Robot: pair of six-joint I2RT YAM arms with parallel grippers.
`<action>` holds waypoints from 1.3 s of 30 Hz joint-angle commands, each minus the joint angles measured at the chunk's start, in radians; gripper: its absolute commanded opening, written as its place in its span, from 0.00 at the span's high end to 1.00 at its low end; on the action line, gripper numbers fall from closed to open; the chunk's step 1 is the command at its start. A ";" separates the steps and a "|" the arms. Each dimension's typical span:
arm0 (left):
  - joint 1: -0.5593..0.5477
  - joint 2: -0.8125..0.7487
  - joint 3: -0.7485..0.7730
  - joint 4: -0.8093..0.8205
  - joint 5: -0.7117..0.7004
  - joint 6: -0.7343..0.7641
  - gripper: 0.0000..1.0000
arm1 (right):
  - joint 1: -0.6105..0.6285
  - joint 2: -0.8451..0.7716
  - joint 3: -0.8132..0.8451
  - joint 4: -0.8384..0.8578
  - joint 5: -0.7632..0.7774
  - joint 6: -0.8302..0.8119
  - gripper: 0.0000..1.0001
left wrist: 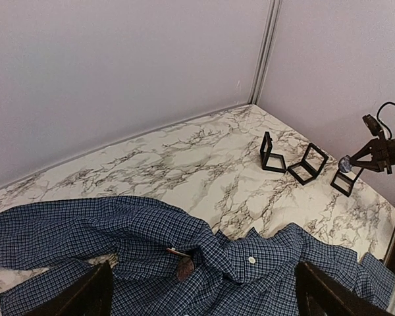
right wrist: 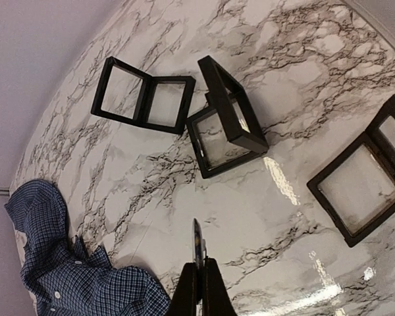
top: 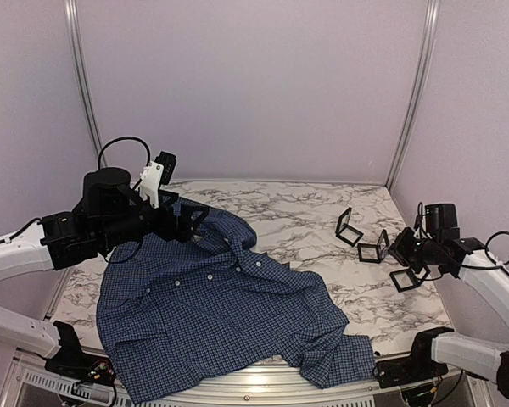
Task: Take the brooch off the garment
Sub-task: Place the brooch in the brooch box.
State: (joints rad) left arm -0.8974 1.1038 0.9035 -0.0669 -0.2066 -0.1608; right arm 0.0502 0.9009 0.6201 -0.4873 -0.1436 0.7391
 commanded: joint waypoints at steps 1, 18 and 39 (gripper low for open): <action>0.090 -0.016 0.010 -0.050 0.168 -0.034 0.01 | -0.111 0.008 -0.013 -0.043 0.014 -0.048 1.00; 0.174 -0.059 -0.037 -0.031 0.286 -0.046 0.01 | -0.193 0.163 -0.083 0.146 0.190 0.018 1.00; 0.199 -0.059 -0.049 -0.009 0.344 -0.060 0.01 | -0.225 0.184 -0.177 0.289 0.182 0.049 1.00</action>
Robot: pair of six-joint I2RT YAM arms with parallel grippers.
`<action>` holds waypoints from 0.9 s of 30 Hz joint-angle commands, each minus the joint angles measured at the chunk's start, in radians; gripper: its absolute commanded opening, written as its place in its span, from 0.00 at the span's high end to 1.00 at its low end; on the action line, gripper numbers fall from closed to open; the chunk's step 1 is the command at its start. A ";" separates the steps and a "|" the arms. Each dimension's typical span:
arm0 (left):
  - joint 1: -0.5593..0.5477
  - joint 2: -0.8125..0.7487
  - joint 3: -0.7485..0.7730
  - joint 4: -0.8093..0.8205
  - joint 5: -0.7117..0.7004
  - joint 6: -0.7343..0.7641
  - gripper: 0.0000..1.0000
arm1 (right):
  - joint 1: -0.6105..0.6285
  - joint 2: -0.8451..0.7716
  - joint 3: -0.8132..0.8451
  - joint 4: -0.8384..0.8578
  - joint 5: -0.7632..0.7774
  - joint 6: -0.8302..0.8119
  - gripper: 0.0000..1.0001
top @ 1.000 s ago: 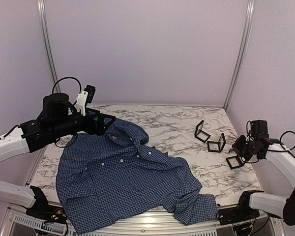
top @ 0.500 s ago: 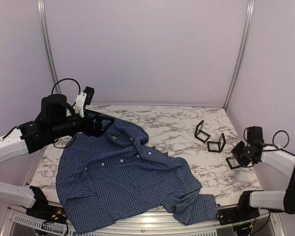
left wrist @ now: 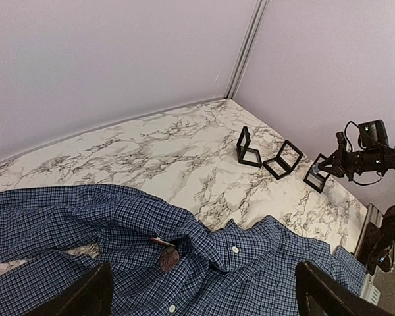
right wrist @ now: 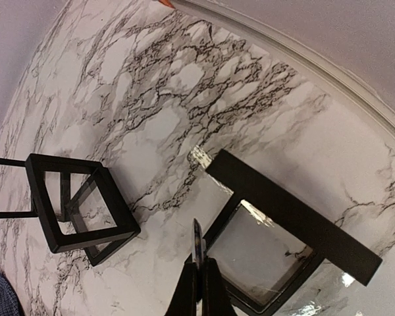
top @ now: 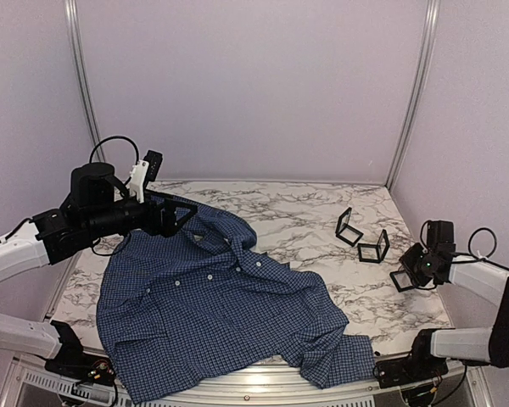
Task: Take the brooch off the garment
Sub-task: Place the brooch in the brooch box.
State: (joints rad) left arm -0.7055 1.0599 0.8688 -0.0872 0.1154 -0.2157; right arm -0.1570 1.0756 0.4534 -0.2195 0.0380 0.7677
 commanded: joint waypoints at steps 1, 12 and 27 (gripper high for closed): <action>0.009 -0.016 -0.014 0.012 0.025 -0.005 0.01 | -0.019 0.009 -0.011 0.021 0.000 0.020 1.00; 0.012 -0.014 -0.014 0.016 0.049 -0.008 0.01 | -0.032 0.034 -0.028 0.052 -0.015 0.003 1.00; 0.014 -0.010 -0.013 0.018 0.067 -0.011 0.01 | -0.036 0.035 -0.026 -0.008 -0.010 -0.006 0.96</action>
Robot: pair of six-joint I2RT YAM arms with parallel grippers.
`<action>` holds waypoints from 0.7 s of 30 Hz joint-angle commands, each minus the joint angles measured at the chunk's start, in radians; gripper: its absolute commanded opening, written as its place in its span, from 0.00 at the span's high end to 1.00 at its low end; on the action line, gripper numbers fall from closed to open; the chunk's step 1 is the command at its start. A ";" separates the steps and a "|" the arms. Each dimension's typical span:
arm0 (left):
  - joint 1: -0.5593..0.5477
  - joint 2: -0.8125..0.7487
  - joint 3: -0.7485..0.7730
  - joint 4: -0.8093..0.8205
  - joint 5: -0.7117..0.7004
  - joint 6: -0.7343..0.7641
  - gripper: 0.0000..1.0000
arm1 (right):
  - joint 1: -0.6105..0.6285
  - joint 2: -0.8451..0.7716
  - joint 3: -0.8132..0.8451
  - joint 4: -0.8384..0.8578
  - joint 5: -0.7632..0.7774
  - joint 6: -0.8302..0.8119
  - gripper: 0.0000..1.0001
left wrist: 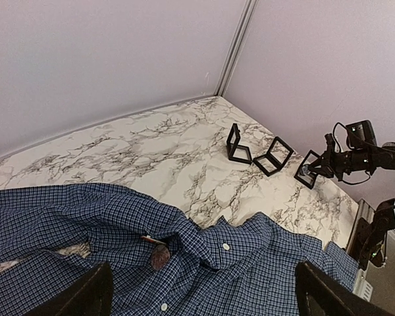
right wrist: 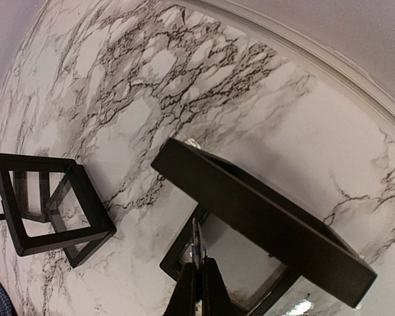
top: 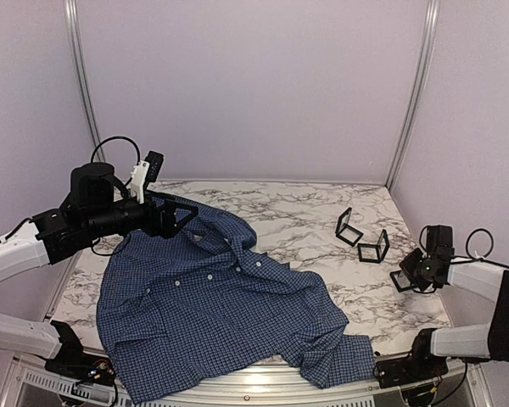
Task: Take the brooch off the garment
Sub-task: Place the brooch in the brooch box.
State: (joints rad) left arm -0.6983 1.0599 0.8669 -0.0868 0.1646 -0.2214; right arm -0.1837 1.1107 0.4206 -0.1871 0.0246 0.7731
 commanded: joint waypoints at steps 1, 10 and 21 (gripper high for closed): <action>0.006 -0.009 -0.011 0.018 0.021 -0.004 0.01 | -0.010 -0.001 0.009 -0.046 0.004 -0.012 0.94; 0.006 -0.009 -0.010 0.016 0.021 -0.004 0.01 | -0.010 -0.007 0.051 -0.124 0.034 -0.032 0.81; 0.006 -0.001 -0.009 0.021 0.031 -0.011 0.01 | -0.010 -0.053 0.073 -0.209 0.067 -0.054 0.69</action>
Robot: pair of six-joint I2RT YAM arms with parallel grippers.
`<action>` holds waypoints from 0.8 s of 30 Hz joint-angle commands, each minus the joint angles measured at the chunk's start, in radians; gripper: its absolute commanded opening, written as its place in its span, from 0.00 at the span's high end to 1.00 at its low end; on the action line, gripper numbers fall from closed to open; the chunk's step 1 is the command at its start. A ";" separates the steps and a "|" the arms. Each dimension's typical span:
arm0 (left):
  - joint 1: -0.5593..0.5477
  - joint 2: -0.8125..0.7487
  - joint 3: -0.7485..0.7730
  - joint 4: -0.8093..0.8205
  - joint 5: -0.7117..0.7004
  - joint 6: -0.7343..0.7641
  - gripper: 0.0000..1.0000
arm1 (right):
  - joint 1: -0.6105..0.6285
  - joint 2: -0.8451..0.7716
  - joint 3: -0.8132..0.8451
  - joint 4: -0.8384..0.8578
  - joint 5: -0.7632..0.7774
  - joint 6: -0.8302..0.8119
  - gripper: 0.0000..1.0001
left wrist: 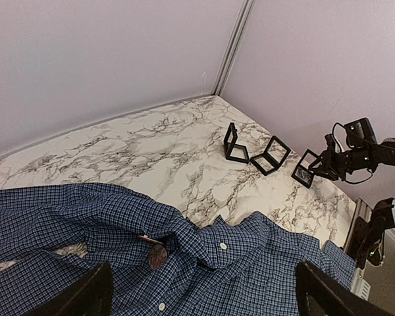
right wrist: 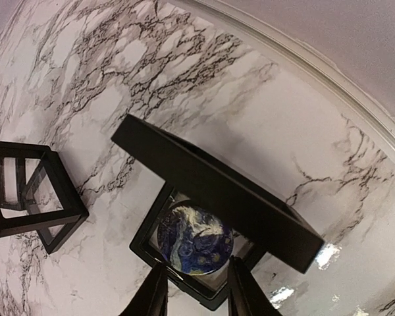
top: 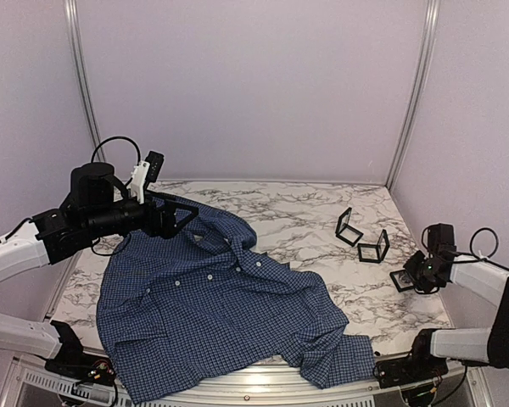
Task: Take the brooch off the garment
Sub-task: Place the brooch in the brooch box.
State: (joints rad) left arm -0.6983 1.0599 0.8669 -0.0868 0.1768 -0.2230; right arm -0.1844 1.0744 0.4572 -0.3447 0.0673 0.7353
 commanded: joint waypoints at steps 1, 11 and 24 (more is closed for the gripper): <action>0.006 -0.001 -0.009 0.022 0.021 -0.010 0.01 | -0.009 -0.018 0.038 -0.055 0.025 -0.020 0.69; 0.008 0.011 -0.007 0.026 0.030 -0.018 0.01 | -0.009 -0.047 0.069 -0.065 -0.014 -0.068 0.63; 0.012 0.062 -0.012 0.055 0.027 -0.073 0.01 | 0.111 -0.113 0.078 -0.026 -0.072 -0.049 0.46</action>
State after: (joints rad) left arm -0.6930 1.0966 0.8669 -0.0715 0.2016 -0.2634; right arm -0.1452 0.9802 0.4950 -0.3893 0.0021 0.6754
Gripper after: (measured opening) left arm 0.989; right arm 0.523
